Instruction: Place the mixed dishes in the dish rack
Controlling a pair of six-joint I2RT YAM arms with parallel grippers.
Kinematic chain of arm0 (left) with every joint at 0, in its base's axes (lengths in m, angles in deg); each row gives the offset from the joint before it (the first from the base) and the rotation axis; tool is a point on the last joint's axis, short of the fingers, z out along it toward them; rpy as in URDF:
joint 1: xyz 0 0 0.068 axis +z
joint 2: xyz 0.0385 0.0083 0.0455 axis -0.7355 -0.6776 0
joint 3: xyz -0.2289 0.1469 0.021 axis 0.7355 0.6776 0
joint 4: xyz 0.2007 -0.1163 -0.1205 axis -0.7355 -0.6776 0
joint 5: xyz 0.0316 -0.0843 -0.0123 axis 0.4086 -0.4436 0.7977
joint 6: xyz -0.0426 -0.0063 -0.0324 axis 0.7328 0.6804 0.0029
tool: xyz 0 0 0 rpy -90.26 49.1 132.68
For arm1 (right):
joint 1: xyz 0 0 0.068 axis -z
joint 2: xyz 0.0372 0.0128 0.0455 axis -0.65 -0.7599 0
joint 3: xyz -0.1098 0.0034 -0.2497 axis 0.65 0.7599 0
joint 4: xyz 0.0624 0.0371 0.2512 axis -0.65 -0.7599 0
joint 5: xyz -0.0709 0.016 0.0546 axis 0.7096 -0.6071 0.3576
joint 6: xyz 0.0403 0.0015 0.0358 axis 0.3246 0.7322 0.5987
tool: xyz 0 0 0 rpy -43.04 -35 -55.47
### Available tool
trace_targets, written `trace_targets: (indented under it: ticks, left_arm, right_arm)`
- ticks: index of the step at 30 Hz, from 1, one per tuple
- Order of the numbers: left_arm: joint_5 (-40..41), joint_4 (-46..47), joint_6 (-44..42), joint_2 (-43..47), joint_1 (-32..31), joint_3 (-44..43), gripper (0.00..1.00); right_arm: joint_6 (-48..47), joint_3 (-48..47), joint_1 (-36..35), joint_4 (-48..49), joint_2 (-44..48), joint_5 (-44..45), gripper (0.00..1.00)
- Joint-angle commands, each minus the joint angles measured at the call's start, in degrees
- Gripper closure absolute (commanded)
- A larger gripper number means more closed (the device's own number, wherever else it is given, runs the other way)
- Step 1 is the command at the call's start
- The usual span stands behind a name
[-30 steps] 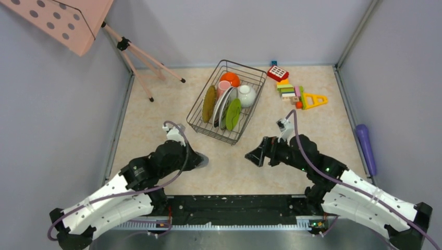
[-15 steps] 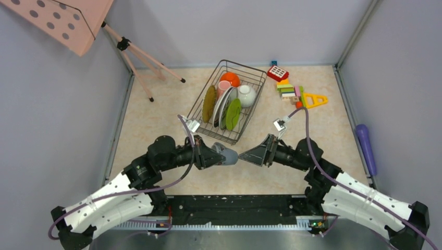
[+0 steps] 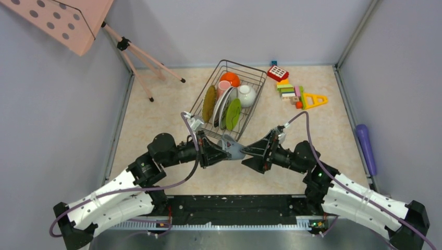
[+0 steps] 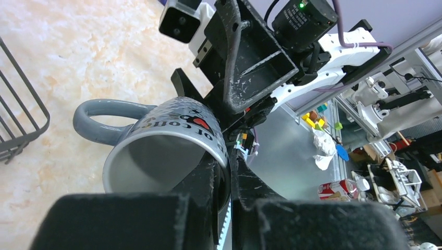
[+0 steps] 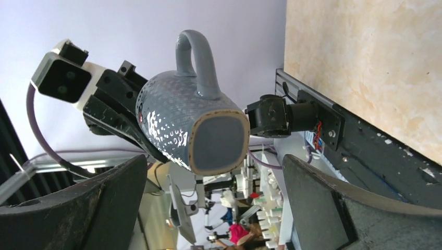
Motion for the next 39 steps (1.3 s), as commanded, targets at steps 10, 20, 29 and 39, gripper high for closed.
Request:
trace_targets:
  ticks: [10,20,29,39]
  left_arm:
    - [-5.2,16.1,-0.5,-0.7,0.3,-1.1,1.0]
    - [-6.9,19.8,0.7,-3.4,0.3,-1.0,1.0]
    - [-7.0,21.5,1.8,-3.9,0.3,0.3,1.0]
    - [-0.1,10.5,-1.5,-5.5,0.3,-2.1,0.68]
  right_arm:
    - [8.8,2.2,-0.4,18.1,-3.0,-1.5,0.06]
    - [9.5,0.3,-0.4,19.7,-3.5,-1.8,0.22]
    - [10.4,0.8,-0.5,19.5,-1.5,0.5,0.58]
    - [2.3,-3.7,-0.4,1.6,3.0,9.6,1.0]
